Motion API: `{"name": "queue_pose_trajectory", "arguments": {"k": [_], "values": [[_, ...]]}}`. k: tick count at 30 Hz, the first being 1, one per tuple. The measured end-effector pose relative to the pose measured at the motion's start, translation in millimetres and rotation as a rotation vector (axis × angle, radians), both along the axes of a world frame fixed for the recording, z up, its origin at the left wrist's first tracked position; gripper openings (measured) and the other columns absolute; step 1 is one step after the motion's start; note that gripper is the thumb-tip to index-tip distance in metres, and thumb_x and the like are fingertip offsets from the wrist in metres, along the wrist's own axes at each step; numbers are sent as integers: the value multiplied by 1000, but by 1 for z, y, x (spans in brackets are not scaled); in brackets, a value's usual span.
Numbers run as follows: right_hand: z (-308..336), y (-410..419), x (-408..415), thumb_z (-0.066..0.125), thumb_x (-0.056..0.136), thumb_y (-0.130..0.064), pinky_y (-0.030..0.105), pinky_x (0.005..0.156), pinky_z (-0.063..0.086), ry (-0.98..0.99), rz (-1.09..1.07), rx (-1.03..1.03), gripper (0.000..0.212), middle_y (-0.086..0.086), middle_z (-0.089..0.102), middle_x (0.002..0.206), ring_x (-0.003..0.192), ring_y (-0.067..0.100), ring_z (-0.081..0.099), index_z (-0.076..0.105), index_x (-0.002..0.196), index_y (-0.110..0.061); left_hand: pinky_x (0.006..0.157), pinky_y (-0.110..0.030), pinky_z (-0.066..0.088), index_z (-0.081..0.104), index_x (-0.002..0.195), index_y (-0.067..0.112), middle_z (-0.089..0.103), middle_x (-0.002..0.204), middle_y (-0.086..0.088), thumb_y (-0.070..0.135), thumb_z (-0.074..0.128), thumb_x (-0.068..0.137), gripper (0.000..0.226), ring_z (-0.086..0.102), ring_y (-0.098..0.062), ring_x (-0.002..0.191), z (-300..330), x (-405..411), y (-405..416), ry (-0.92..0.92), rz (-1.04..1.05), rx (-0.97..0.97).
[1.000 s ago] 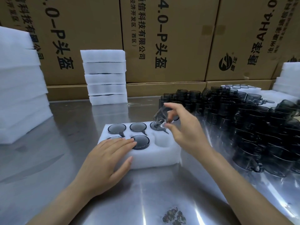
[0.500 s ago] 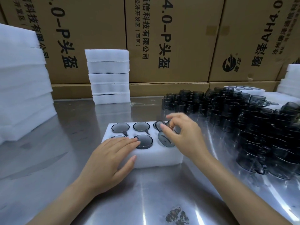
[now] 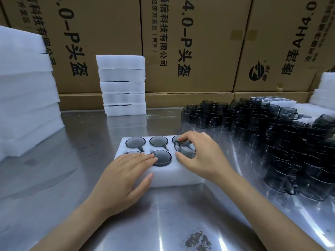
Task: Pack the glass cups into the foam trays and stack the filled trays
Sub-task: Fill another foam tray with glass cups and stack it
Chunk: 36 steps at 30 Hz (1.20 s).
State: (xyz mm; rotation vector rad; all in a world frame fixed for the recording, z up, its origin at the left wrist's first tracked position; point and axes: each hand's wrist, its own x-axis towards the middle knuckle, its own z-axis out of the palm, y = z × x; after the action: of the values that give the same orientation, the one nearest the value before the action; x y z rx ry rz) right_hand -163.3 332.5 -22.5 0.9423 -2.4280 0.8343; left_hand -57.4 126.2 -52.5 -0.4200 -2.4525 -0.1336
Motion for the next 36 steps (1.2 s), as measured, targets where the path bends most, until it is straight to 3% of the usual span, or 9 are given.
{"name": "queue_pose_trajectory", "arguments": {"k": [4,7,11,14,20,24,28,33,36], "values": [[3,1,0,65,79,-41,24,77,42,6,-21,54,29,-20,61,101,98,7,49,60,105,-31,97,-30,40,66,119,16,63,124,7,38,36,94,45,60,-15,114,-1,-1,0,4,-4,-1],[2,7,-2,65,78,-52,11,73,34,5,-14,75,39,-24,60,107,102,1,47,59,113,-36,97,-30,40,66,119,15,63,124,7,39,34,95,46,61,-15,114,-2,-1,-1,13,-6,-5],[2,21,-3,45,87,-56,22,101,33,-121,34,-41,51,-29,46,133,124,-9,35,45,135,-40,95,-32,41,66,119,13,64,123,3,38,37,95,45,62,-18,110,1,-2,3,42,-5,-30],[-2,29,-1,33,89,-44,16,108,21,-154,88,-97,52,-31,35,143,133,-13,24,37,141,-39,97,-33,39,61,125,11,58,132,0,37,42,92,46,60,-19,114,2,-3,16,48,-27,-47],[-9,34,3,27,90,-36,6,109,9,-151,139,56,53,-36,20,145,135,-19,11,22,142,-45,107,-41,35,43,141,12,38,149,-2,44,38,91,60,43,-18,133,7,-18,55,-2,-24,-76],[-14,36,4,26,96,-35,11,112,10,-161,119,158,48,-33,20,147,136,-17,10,30,143,-40,104,-41,40,54,133,12,51,140,-2,44,41,88,57,52,-17,126,2,-24,57,-13,-40,-75],[-18,35,5,27,100,-29,18,116,9,-170,98,317,47,-32,13,149,137,-15,4,24,147,-38,102,-39,43,65,121,13,62,128,0,44,44,84,52,60,-15,116,-6,-25,56,-7,-43,-67],[-23,33,7,24,100,-35,20,116,7,-153,75,330,48,-35,6,148,138,-15,0,18,146,-42,103,-38,42,64,122,14,60,130,2,44,44,85,52,59,-13,117,-8,-25,57,-31,-15,-64],[-28,29,10,28,99,-41,16,115,7,-193,77,216,47,-37,8,147,137,-17,1,21,145,-43,104,-41,41,60,128,16,56,135,2,46,41,87,54,55,-13,122,-5,-21,59,-70,5,-90]]}}
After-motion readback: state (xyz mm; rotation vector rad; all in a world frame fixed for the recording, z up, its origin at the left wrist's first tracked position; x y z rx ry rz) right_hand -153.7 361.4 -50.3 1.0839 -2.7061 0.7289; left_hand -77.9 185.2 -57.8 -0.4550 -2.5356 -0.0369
